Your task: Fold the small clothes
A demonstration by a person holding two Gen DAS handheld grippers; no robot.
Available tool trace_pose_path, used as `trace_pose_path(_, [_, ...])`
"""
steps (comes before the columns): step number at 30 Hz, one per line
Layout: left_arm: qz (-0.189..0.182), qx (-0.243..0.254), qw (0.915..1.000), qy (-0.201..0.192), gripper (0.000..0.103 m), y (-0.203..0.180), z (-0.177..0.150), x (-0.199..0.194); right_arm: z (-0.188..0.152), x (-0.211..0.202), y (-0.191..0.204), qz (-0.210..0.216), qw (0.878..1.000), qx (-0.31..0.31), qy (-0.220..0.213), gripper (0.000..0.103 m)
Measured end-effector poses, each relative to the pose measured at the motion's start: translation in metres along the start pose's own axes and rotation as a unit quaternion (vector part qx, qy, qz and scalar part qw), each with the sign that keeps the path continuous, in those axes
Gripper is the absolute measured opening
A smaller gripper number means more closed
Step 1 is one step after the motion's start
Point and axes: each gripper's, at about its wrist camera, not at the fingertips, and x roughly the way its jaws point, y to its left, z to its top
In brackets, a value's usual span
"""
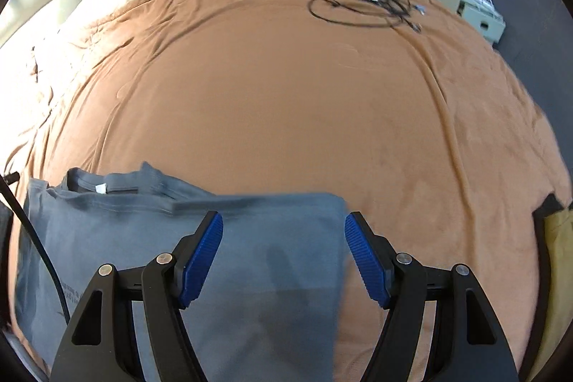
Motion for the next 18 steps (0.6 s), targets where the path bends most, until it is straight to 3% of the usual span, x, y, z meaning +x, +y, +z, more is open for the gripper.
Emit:
trace_pose_path(6, [-0.01,-0.031,0.9992,0.025,0.063,0.024,-0.009,0.021,-0.003,0.017,-0.035,0.041,0.998,0.05,0.022,0.057])
trace_pose_path(14, [-0.081,-0.064,0.9934,0.051,0.051,0.034,-0.02,0.053,0.008,0.048,-0.064,0.083,0.991,0.096,0.039,0.055])
trace_pose_path(17, [-0.092,-0.064,0.9923,0.053,0.032,0.032,-0.017,0.058,0.009,0.057,-0.073,0.097,0.988,0.114,0.044,0.048])
trace_pose_path(18, [-0.096,-0.06,0.992,0.056,0.019,0.03,-0.016,0.059,0.009,0.059,-0.077,0.102,0.987,0.119,0.042,0.045])
